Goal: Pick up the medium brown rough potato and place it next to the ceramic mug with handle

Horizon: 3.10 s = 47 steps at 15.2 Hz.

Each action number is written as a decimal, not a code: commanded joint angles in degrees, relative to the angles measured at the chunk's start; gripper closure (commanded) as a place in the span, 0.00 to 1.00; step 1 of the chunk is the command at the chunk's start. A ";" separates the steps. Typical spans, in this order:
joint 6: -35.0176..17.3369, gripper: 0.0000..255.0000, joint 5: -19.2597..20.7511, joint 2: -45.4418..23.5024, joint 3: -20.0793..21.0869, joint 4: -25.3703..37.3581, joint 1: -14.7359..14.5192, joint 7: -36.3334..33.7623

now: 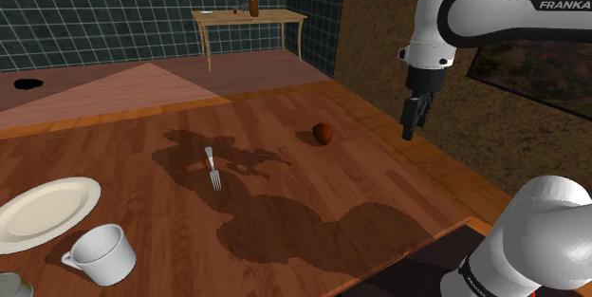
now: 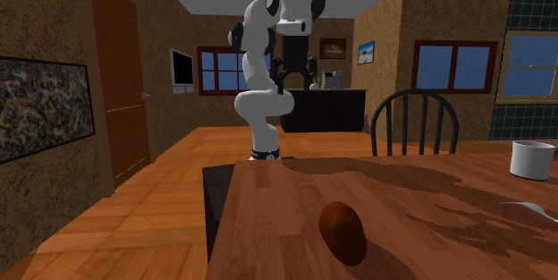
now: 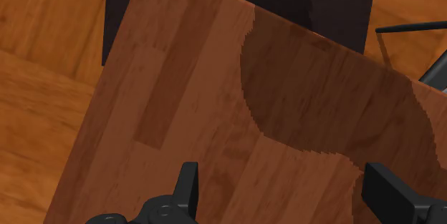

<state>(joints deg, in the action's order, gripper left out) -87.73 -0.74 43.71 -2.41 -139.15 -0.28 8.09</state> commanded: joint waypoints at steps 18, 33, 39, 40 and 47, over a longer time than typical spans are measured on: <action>-28.36 0.00 -9.82 -32.75 -6.04 10.20 1.47 -0.63; -36.61 0.00 -25.92 -62.59 -8.06 34.34 5.30 3.35; -40.04 0.00 -27.25 -65.08 -7.25 33.43 4.89 4.15; -40.91 0.00 -27.62 -65.78 -7.02 33.27 4.80 4.36; -40.91 0.00 -27.62 -65.78 -7.02 33.27 4.80 4.36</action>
<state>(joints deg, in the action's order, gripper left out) -128.62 -28.35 -22.08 -9.43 -105.87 4.52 12.45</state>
